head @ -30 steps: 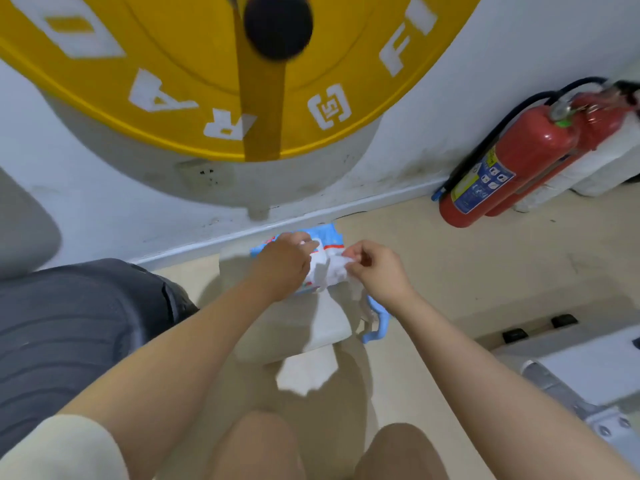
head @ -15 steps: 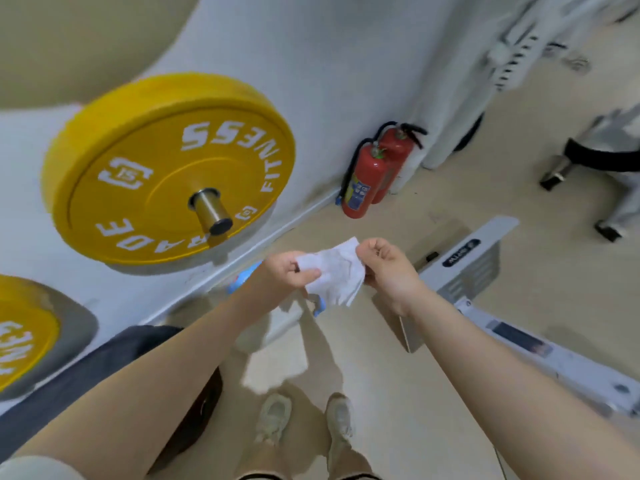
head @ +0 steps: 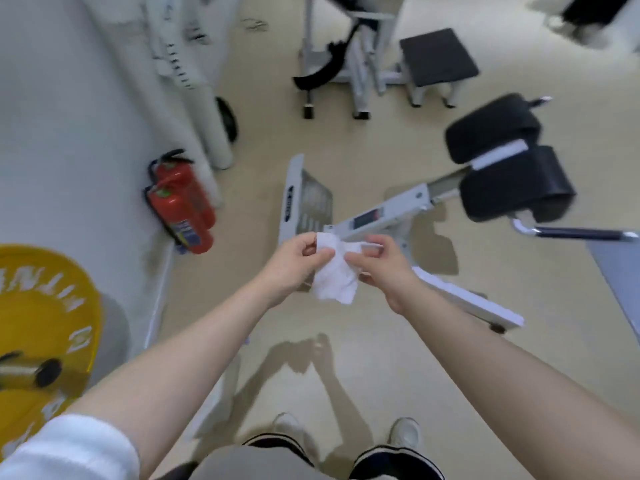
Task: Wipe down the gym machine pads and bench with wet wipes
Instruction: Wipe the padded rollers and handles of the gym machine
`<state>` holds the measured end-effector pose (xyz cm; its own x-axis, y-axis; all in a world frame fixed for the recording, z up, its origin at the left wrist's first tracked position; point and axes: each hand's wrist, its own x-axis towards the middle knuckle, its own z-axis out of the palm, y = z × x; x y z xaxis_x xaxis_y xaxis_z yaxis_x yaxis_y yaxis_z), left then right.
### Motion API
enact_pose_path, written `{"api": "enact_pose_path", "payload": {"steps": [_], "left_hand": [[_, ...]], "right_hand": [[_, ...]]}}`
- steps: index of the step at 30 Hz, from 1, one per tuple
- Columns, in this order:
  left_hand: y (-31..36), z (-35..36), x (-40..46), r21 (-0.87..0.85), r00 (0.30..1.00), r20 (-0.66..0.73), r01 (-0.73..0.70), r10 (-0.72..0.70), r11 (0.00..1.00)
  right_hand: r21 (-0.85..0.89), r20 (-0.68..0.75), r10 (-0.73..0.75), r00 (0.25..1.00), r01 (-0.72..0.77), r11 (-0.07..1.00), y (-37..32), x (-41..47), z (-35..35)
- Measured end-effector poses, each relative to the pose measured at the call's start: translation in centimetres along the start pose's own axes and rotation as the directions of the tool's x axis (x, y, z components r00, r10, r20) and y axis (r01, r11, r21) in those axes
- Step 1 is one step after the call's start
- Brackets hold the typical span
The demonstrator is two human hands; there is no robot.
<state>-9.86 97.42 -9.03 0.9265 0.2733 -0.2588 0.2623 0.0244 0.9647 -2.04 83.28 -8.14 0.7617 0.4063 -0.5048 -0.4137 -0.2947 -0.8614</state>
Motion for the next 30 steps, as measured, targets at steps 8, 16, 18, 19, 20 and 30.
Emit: {"api": "enact_pose_path", "payload": {"steps": [8, 16, 18, 19, 20, 30], "left_hand": [[3.6, 22.4, 3.0, 0.174, 0.92, 0.39, -0.1, 0.024, 0.98], [3.4, 43.2, 4.8, 0.237, 0.926, 0.376, -0.078, -0.018, 0.968], [2.9, 47.2, 6.0, 0.261, 0.96, 0.275, -0.011, -0.063, 0.965], [2.5, 49.1, 6.6, 0.268, 0.963, 0.25, 0.028, -0.098, 0.963], [2.3, 50.9, 7.2, 0.285, 0.961, 0.244, 0.057, -0.13, 0.957], [5.0, 69.5, 18.2, 0.217, 0.898, 0.322, 0.239, -0.301, 0.946]], "right_hand": [[0.336, -0.088, 0.009, 0.996, 0.021, 0.942, 4.8, -5.9, -21.0], [0.209, -0.449, 0.094, 0.889, 0.002, 0.978, 9.8, -10.1, -42.7], [0.34, -0.526, 0.193, 0.828, -0.003, 0.94, 10.7, -10.6, -48.0], [0.396, -0.544, 0.247, 0.802, -0.015, 0.918, 11.2, -10.7, -50.4], [0.431, -0.553, 0.287, 0.782, -0.026, 0.902, 11.5, -10.7, -52.5], [-0.017, -0.641, -0.08, 0.763, 0.09, 0.996, 9.3, -3.4, -67.0]]}}
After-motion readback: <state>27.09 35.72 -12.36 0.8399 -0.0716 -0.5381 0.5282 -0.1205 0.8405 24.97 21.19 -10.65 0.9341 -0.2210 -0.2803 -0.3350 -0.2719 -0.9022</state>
